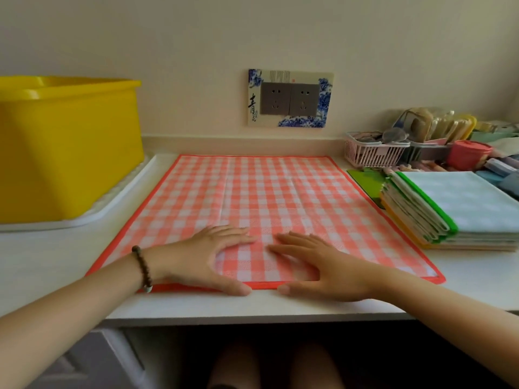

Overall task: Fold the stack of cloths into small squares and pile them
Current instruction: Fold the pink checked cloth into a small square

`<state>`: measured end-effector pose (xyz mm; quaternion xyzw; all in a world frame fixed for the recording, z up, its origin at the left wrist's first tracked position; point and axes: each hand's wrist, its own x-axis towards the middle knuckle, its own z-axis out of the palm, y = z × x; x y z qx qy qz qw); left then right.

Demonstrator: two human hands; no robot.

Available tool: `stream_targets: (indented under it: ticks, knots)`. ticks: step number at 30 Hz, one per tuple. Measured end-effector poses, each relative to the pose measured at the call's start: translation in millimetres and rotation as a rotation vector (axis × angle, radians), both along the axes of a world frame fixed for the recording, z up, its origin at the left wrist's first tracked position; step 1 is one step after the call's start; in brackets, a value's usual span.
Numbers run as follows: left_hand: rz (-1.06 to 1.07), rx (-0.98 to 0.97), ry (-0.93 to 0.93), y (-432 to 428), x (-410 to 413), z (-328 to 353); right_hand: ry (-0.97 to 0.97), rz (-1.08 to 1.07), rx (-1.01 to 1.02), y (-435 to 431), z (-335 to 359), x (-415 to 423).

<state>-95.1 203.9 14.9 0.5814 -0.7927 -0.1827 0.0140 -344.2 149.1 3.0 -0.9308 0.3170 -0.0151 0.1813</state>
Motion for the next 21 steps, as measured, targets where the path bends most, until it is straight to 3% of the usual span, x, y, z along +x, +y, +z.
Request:
stream_targets:
  ticks: [8,12,17,21]
  knots:
    - [-0.017,-0.095,0.02,3.3,-0.6,6.4,-0.089,0.022,-0.046,2.1,7.0,-5.0]
    - [0.031,-0.033,0.145,3.6,-2.4,18.3,-0.201,-0.01,0.01,-2.5,20.9,-4.0]
    - [0.021,-0.029,0.316,-9.6,-3.2,46.4,-0.164,-0.002,-0.109,-17.6,51.3,8.1]
    - [0.04,-0.085,0.324,-30.4,2.2,72.7,-0.14,-0.029,-0.285,-40.0,79.0,20.2]
